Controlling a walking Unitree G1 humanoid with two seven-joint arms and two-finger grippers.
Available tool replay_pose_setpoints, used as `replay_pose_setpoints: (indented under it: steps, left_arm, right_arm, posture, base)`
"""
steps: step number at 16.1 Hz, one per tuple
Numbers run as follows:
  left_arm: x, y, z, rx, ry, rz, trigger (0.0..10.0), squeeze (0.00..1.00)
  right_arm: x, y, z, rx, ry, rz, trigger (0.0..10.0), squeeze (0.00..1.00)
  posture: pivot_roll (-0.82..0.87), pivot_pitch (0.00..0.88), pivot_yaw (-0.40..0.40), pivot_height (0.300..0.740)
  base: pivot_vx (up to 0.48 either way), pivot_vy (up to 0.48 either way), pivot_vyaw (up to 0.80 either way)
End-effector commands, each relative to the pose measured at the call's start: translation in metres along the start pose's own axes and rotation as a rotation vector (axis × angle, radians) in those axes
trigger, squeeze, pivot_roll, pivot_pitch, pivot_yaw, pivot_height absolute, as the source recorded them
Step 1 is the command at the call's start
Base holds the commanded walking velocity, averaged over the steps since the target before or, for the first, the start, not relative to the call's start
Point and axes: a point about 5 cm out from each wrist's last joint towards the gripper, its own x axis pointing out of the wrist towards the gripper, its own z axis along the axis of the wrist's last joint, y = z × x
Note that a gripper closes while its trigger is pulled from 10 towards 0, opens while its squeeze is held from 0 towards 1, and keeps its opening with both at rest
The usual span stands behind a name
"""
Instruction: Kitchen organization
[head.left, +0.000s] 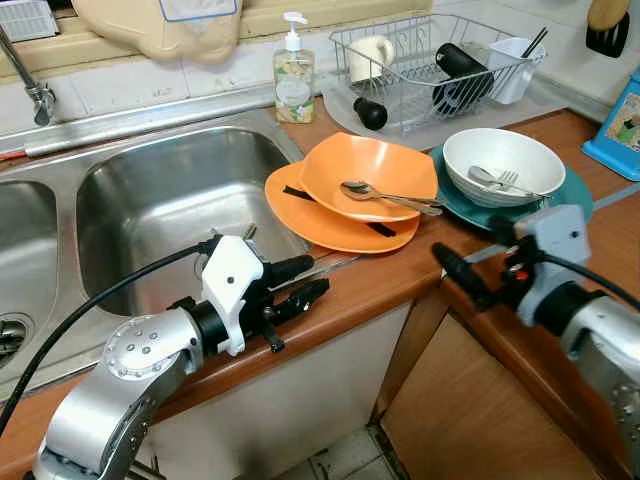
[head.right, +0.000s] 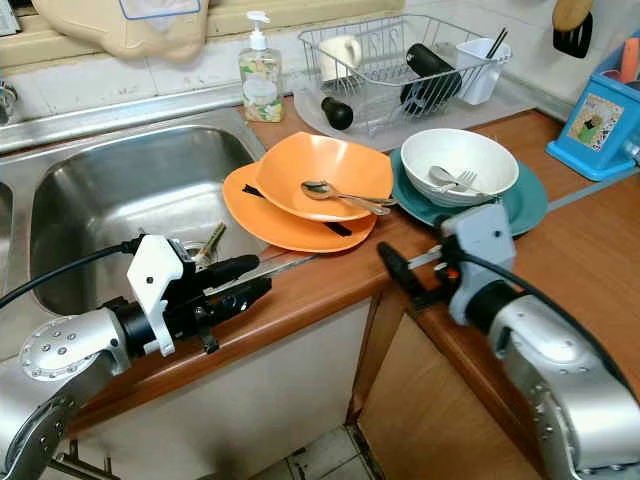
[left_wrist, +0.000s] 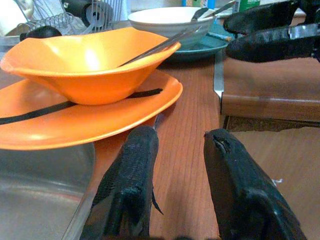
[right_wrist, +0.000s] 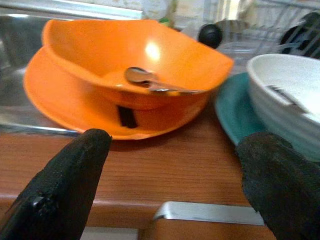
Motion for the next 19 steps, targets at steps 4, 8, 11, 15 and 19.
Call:
replay_pose_setpoints:
  steps: [4, 8, 11, 15, 19]
  left_arm:
    - [-0.004, 0.000, 0.001, 0.018, 0.010, 0.014, 10.0, 0.00]
    - [-0.003, 0.000, 0.001, 0.018, 0.006, 0.017, 10.0, 0.00]
    - [-0.002, -0.001, 0.001, 0.017, 0.006, 0.018, 10.0, 0.00]
    - [0.001, 0.001, 0.002, 0.024, 0.000, 0.008, 10.0, 0.00]
    - [0.003, 0.001, 0.002, 0.026, 0.001, -0.004, 10.0, 0.00]
  right_arm:
    - [0.027, 0.010, 0.003, 0.001, -0.020, 0.095, 10.0, 0.00]
    - [0.040, 0.015, 0.019, -0.025, -0.082, 0.160, 10.0, 0.00]
    - [0.038, 0.022, 0.026, -0.024, -0.110, 0.243, 10.0, 0.00]
    - [0.023, 0.006, 0.038, 0.034, -0.203, 0.180, 10.0, 0.00]
    - [0.012, -0.009, 0.016, 0.002, -0.071, 0.094, 10.0, 0.00]
  posture:
    - [-0.05, 0.000, 0.033, 0.740]
    - [-0.04, 0.000, 0.027, 0.740]
    - [-0.05, 0.000, 0.031, 0.740]
    - [-0.06, 0.000, 0.042, 0.740]
    - [-0.07, 0.000, 0.048, 0.740]
  base:
    - [0.000, 0.000, 0.00]
    - [0.000, 0.000, 0.00]
    - [0.000, 0.000, 0.00]
    - [0.000, 0.000, 0.00]
    - [0.000, 0.000, 0.00]
